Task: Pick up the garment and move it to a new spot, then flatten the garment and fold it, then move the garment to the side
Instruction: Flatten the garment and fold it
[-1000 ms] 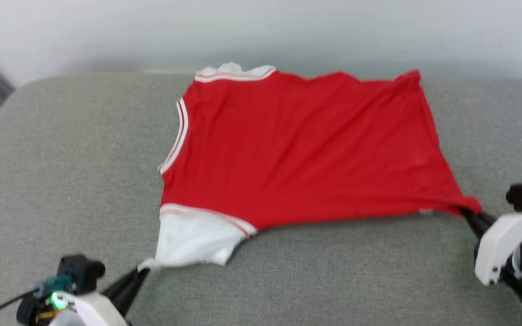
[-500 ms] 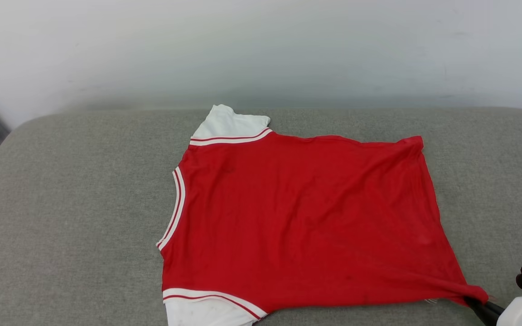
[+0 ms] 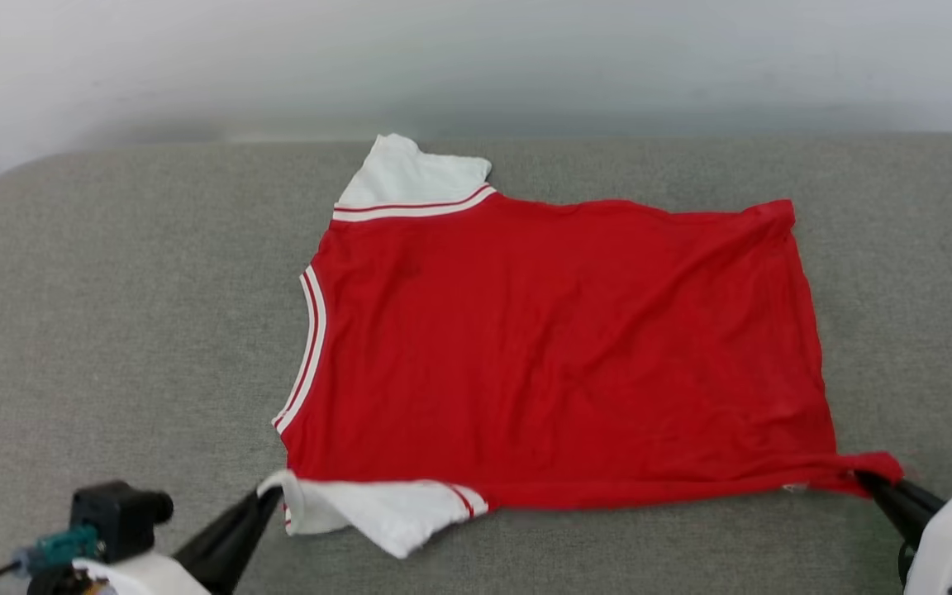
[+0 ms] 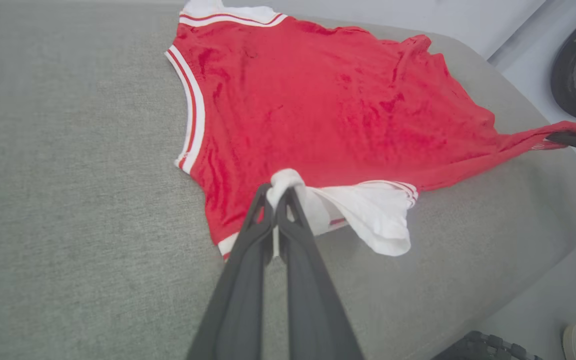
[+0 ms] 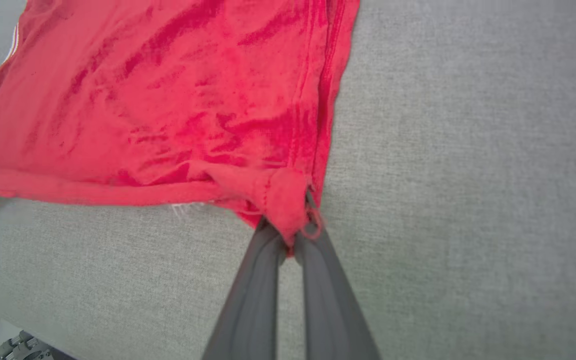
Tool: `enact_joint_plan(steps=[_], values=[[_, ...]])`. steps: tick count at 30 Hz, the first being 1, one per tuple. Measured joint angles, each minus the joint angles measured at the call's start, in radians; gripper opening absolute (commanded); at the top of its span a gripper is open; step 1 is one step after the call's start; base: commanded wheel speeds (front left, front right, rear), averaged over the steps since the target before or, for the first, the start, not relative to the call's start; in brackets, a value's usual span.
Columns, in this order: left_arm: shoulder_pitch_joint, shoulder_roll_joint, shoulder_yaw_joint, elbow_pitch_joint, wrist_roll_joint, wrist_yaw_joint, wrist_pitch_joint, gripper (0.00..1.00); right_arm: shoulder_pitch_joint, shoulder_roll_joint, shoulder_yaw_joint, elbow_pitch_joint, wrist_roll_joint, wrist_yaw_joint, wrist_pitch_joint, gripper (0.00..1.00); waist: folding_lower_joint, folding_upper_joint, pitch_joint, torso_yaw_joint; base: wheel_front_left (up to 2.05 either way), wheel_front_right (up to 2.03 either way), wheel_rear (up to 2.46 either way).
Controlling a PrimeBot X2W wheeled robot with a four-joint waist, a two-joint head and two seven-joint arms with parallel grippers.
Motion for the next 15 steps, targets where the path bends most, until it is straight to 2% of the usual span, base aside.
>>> enact_joint_plan(steps=[5, 11, 13, 15], values=[[-0.111, 0.001, 0.028, 0.005, 0.016, -0.015, 0.001, 0.00, -0.066, 0.005, -0.017, -0.044, -0.047, 0.000, 0.058, 0.00, 0.0001, 0.0000, 0.052, 0.004, 0.00, 0.00, 0.00], [-0.252, -0.010, 0.034, 0.068, 0.042, -0.044, 0.026, 0.00, -0.185, 0.007, -0.010, -0.039, -0.101, 0.000, 0.143, 0.00, 0.0002, 0.0000, 0.123, 0.001, 0.00, 0.00, 0.00], [-0.298, -0.026, 0.027, 0.104, 0.048, -0.057, 0.032, 0.00, -0.225, 0.011, -0.001, -0.022, -0.111, 0.000, 0.163, 0.00, 0.0002, 0.0000, 0.149, 0.000, 0.00, 0.00, 0.00], [-0.367, -0.065, 0.019, 0.169, 0.044, -0.081, 0.033, 0.00, -0.281, 0.016, 0.016, 0.014, -0.127, 0.000, 0.180, 0.00, 0.0002, 0.0000, 0.187, -0.002, 0.00, 0.00, 0.00]])
